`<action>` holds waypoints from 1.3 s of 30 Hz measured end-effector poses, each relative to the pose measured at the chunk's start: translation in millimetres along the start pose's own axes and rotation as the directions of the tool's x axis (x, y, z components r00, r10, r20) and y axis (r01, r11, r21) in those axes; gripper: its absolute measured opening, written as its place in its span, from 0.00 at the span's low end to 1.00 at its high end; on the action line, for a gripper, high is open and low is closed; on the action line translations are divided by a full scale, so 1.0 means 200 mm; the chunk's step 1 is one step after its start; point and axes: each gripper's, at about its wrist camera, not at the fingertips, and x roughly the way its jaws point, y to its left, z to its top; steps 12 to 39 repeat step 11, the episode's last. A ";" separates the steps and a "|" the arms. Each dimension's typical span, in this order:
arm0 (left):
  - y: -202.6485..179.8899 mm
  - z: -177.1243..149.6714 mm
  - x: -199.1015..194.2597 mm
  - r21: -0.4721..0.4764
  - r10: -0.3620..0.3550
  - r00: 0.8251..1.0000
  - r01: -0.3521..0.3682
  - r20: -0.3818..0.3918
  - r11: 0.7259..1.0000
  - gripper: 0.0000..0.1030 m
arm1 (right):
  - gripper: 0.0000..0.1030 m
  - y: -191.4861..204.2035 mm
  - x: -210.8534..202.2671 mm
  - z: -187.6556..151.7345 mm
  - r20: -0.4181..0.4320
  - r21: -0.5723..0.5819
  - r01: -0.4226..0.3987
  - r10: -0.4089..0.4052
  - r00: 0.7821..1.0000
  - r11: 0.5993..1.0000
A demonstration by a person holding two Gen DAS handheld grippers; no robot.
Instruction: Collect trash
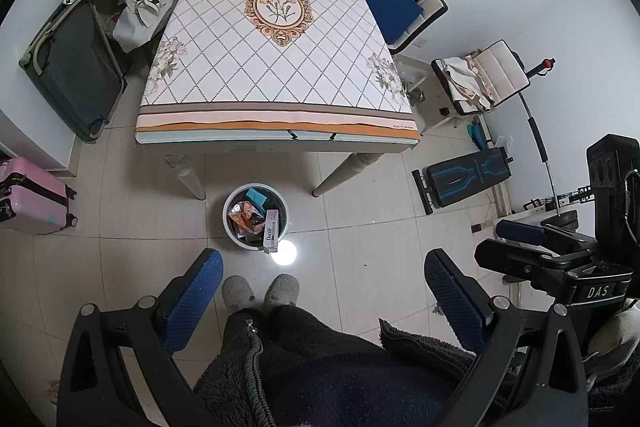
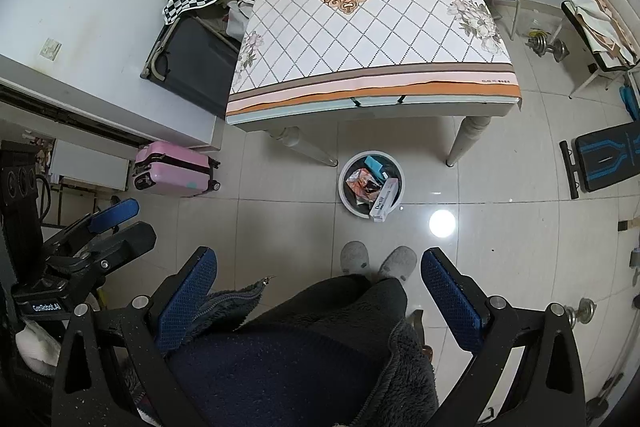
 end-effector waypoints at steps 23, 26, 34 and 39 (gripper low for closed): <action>0.01 0.02 -0.01 -0.008 0.002 1.000 -0.002 0.009 1.000 1.00 | 1.00 0.03 0.01 0.01 -0.004 -0.013 -0.002 0.002 1.000 1.000; 0.01 0.02 -0.01 -0.008 0.002 1.000 -0.002 0.009 1.000 1.00 | 1.00 0.03 0.01 0.01 -0.004 -0.013 -0.002 0.002 1.000 1.000; 0.01 0.02 -0.01 -0.008 0.002 1.000 -0.002 0.009 1.000 1.00 | 1.00 0.03 0.01 0.01 -0.004 -0.013 -0.002 0.002 1.000 1.000; 0.01 0.02 -0.01 -0.008 0.002 1.000 -0.002 0.009 1.000 1.00 | 1.00 0.03 0.01 0.01 -0.004 -0.013 -0.002 0.002 1.000 1.000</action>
